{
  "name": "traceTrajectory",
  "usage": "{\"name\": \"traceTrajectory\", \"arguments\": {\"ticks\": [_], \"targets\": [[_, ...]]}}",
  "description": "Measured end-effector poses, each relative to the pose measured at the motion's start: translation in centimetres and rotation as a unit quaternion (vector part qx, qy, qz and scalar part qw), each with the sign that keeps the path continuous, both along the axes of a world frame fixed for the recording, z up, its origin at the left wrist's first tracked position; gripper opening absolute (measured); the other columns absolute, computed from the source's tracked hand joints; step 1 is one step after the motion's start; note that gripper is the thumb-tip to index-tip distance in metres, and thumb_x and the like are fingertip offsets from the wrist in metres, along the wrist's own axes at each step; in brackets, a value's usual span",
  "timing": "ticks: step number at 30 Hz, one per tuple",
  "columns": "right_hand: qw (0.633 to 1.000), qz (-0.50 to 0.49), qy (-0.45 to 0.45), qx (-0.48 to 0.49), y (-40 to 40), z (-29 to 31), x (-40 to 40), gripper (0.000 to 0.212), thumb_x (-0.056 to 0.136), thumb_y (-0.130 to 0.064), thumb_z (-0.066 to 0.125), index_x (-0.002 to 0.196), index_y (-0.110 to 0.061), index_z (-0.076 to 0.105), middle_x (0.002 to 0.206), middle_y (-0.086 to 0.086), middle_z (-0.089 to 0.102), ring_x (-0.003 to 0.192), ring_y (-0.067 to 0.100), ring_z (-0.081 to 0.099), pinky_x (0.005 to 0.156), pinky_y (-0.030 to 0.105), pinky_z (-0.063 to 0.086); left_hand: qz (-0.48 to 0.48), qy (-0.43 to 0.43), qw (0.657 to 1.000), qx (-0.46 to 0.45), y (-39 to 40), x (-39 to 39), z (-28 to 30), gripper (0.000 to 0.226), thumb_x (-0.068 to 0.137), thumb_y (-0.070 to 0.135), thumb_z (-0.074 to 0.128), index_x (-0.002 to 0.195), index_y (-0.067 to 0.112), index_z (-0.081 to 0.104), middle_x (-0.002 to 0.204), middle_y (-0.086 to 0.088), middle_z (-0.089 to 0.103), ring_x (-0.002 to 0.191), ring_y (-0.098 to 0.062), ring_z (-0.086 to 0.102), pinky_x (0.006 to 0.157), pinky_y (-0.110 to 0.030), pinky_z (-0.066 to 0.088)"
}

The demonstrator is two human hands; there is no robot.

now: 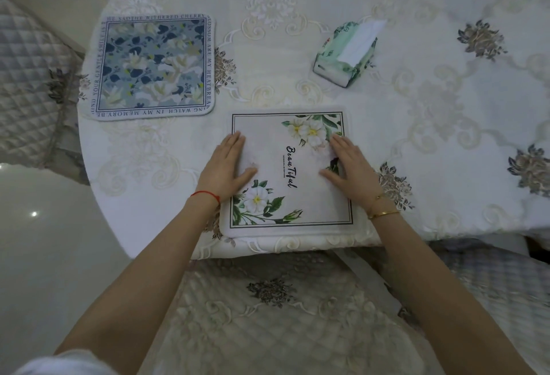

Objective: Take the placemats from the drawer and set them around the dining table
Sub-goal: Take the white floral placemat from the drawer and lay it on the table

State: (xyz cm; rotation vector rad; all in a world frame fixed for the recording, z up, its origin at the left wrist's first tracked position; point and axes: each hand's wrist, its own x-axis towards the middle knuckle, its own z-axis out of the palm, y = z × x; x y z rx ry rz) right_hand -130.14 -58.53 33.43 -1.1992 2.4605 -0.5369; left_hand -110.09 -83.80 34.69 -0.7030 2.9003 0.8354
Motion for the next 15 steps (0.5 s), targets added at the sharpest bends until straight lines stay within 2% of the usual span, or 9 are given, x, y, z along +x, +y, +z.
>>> {"name": "traceTrajectory", "arguments": {"ticks": [4,7,11,15], "targets": [[0.999,-0.019,0.022,0.027,1.3,0.5,0.5,0.074,0.095,-0.048,0.049,0.153,-0.012,0.019,0.161,0.002,0.015,0.149,0.017,0.007,0.122,0.034,0.004,0.006,-0.020,1.000,-0.009,0.3,2.2,0.2,0.078,0.092,0.043,0.055,0.152,0.010,0.017,0.161,-0.005,0.011,0.148,-0.020,0.007,0.121,-0.033,0.005],[0.999,0.020,0.045,0.018,0.7,0.9,3.4,0.071,0.098,-0.044,0.047,0.153,-0.009,0.018,0.161,0.006,0.013,0.149,0.018,0.003,0.121,0.032,0.002,-0.012,-0.009,1.000,-0.018,2.3,3.6,0.6,0.078,0.092,0.044,0.055,0.152,0.012,0.016,0.160,-0.003,0.010,0.148,-0.017,0.003,0.120,-0.029,0.001],[0.997,0.077,0.008,0.017,-0.1,0.3,8.8,0.074,0.096,-0.051,0.037,0.153,-0.009,0.017,0.161,0.005,0.011,0.149,0.019,0.002,0.122,0.036,0.006,-0.044,0.000,0.999,-0.011,5.6,4.7,0.7,0.078,0.093,0.045,0.053,0.153,0.015,0.012,0.159,0.002,0.005,0.146,-0.010,-0.002,0.120,-0.030,0.002],[0.998,0.067,0.005,0.019,0.6,-0.4,10.6,0.075,0.096,-0.052,0.036,0.154,-0.011,0.012,0.162,0.003,0.008,0.150,0.018,0.001,0.122,0.034,0.005,-0.047,-0.025,0.999,-0.005,7.0,5.8,0.0,0.082,0.093,0.045,0.053,0.153,0.017,0.007,0.161,0.003,0.000,0.148,-0.013,-0.003,0.120,-0.030,0.005]]}}
